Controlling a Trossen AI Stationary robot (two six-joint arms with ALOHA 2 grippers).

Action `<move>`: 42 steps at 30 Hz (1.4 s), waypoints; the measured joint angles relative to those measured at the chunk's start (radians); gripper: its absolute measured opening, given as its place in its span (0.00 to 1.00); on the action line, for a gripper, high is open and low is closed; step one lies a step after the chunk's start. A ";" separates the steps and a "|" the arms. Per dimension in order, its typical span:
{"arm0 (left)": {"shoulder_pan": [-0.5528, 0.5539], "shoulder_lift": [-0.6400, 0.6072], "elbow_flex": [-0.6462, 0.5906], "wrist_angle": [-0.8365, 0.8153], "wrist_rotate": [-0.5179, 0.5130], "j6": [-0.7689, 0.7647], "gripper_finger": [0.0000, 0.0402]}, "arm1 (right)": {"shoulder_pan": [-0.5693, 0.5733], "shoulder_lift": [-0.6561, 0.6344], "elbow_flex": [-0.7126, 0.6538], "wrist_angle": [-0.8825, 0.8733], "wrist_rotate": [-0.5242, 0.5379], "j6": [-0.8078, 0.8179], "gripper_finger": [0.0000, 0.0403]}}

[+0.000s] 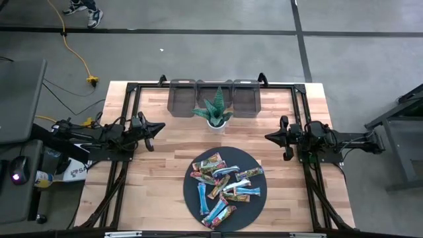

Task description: Pick and place Granola Bars by type

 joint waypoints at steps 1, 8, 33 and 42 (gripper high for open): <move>0.000 0.000 0.000 0.000 0.000 0.000 0.00 | 0.000 0.000 0.000 0.000 0.000 0.000 0.00; 0.000 0.000 0.000 0.000 0.000 0.000 0.00 | 0.000 0.000 0.000 0.000 0.000 0.000 0.00; 0.000 0.000 0.000 0.000 0.000 0.000 0.00 | 0.000 0.000 -0.001 0.074 0.006 0.083 0.00; 0.000 0.000 0.000 0.000 0.000 0.000 0.00 | 0.000 0.027 0.081 0.059 -0.087 0.069 0.07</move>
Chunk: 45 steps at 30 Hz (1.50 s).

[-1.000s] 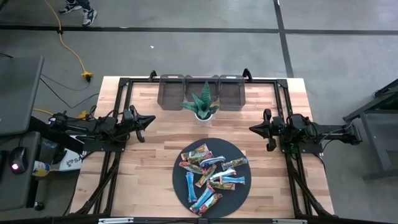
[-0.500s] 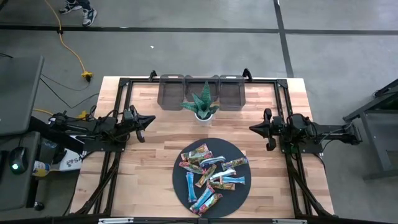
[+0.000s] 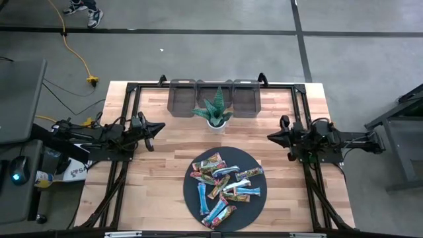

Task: Pick and place Granola Bars by type
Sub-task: Put the red granola bar into the middle black bin

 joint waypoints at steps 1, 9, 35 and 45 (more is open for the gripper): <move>0.000 0.000 0.000 0.000 0.000 0.000 0.00 | 0.000 0.016 0.034 -0.017 0.004 -0.009 0.08; 0.000 0.000 0.000 0.000 0.000 0.000 0.00 | 0.000 0.280 0.393 -0.268 0.030 -0.127 0.21; 0.000 0.000 0.000 0.000 0.002 0.000 0.00 | 0.323 1.267 1.399 -0.975 -0.017 -0.288 0.30; 0.000 0.000 0.000 0.000 0.002 0.000 0.00 | 0.520 1.524 1.421 -0.971 -0.020 -0.188 0.30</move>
